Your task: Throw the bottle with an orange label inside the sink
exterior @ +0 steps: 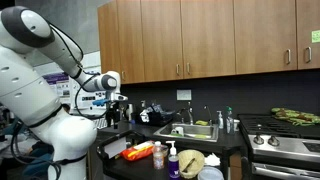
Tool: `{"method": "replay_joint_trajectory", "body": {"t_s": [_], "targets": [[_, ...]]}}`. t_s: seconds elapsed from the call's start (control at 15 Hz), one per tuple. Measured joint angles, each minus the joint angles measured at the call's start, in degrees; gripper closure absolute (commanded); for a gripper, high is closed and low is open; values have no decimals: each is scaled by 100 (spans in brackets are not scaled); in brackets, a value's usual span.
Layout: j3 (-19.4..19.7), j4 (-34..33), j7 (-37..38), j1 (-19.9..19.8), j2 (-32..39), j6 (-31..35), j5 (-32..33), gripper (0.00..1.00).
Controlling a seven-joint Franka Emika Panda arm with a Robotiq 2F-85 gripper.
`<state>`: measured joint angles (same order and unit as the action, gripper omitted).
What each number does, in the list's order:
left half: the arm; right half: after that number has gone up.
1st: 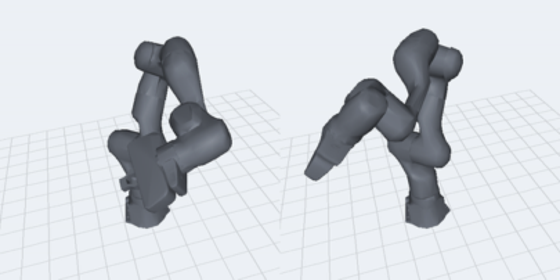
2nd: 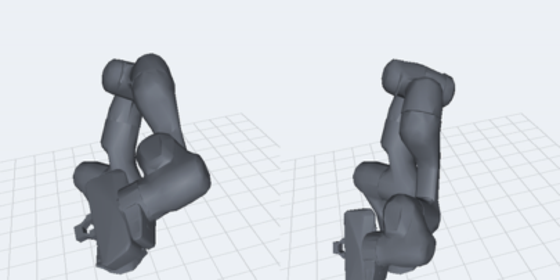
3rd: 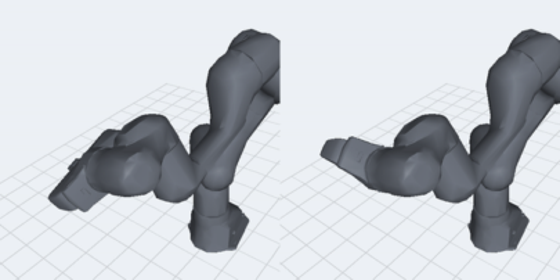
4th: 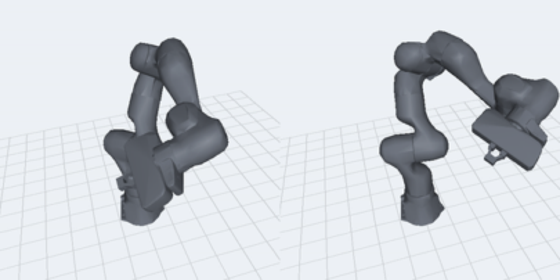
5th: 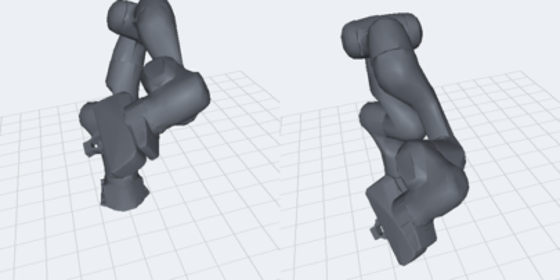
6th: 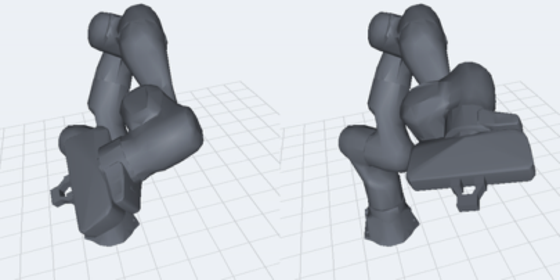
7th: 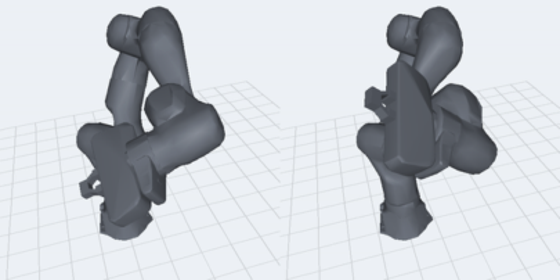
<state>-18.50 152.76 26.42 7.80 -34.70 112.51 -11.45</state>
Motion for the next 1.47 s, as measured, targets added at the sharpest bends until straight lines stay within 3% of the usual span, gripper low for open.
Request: {"method": "replay_joint_trajectory", "body": {"t_s": [0.73,1.07,1.47], "targets": [[103,23,-43,-50,1,78,131,0],[567,45,-398,-425,166,417,595,0],[1231,-5,-1137,-820,834,1378,814,0]]}}
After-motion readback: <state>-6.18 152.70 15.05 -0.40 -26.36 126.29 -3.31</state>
